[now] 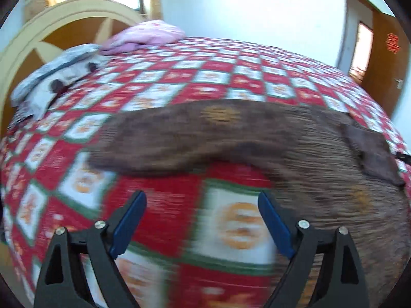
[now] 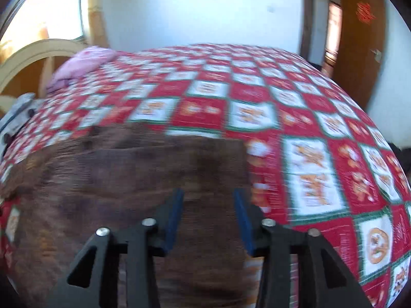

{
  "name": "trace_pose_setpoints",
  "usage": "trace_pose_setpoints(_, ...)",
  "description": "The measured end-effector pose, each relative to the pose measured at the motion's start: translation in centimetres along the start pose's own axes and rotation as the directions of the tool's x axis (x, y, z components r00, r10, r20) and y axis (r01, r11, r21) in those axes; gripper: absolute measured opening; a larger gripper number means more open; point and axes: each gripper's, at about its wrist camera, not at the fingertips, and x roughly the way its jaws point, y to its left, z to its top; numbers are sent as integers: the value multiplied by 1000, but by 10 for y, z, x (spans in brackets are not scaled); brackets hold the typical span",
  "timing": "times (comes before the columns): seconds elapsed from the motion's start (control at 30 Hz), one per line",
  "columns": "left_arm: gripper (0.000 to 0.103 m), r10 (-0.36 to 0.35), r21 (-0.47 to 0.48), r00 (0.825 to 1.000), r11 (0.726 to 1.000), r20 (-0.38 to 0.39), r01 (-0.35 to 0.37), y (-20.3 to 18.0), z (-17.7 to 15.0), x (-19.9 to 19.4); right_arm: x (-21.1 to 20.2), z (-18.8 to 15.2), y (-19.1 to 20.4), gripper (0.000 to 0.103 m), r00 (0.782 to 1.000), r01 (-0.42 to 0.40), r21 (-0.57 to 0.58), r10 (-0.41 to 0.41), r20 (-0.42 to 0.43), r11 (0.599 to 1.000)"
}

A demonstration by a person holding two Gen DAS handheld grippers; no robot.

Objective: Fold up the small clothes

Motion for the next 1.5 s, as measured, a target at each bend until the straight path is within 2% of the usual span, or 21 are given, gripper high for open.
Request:
trace_pose_setpoints(0.07,94,65,-28,998,997,-13,-65,21,1,8,4,1,28,46,998,-65,-40,64,-16,997)
trace_pose_setpoints(0.17,94,134,-99,991,986,-17,-135,55,3,16,20,-8,70,46,992,-113,-88,107,-69,990)
trace_pose_setpoints(0.23,94,141,-150,990,978,-25,-143,73,4,18,37,-26,94,48,977,-172,-102,156,-142,980)
trace_pose_setpoints(0.3,94,156,-193,987,968,-31,-160,90,2,17,32,-39,109,47,992,-108,-158,97,-76,982)
trace_pose_setpoints(0.37,94,146,-241,988,959,-40,-152,106,2,18,27,-45,111,47,994,-99,-164,89,-66,981)
trace_pose_setpoints(0.5,94,129,-296,991,946,-37,-135,122,2,19,27,-48,100,48,989,-143,-105,137,-55,984)
trace_pose_setpoints(0.67,90,69,-362,998,930,5,-63,125,16,26,23,-50,107,49,994,-106,-133,102,-33,985)
trace_pose_setpoints(0.77,81,49,-366,999,930,19,-39,119,27,33,20,-51,108,50,995,-99,-134,96,-26,986)
trace_pose_setpoints(0.93,63,20,-333,1000,943,-22,-26,107,40,60,20,-51,104,50,993,-115,-117,113,-22,986)
trace_pose_setpoints(1.1,63,4,-308,998,951,-66,-24,102,47,77,19,-52,105,51,993,-115,-114,113,-18,987)
trace_pose_setpoints(1.17,48,15,-279,996,959,-83,-37,99,48,78,19,-52,104,51,993,-118,-112,117,-17,987)
trace_pose_setpoints(1.2,20,7,-272,997,962,-79,-29,99,48,78,19,-52,104,51,993,-120,-110,119,-16,987)
trace_pose_setpoints(1.23,11,-38,-271,996,962,-75,16,100,48,77,19,-52,103,51,992,-122,-108,122,-15,987)
trace_pose_setpoints(1.37,11,-87,-294,995,953,-43,70,106,49,69,19,-52,102,52,991,-132,-102,132,-13,986)
trace_pose_setpoints(1.5,11,-141,-334,990,933,12,137,109,55,53,19,-52,101,52,991,-137,-98,137,-10,986)
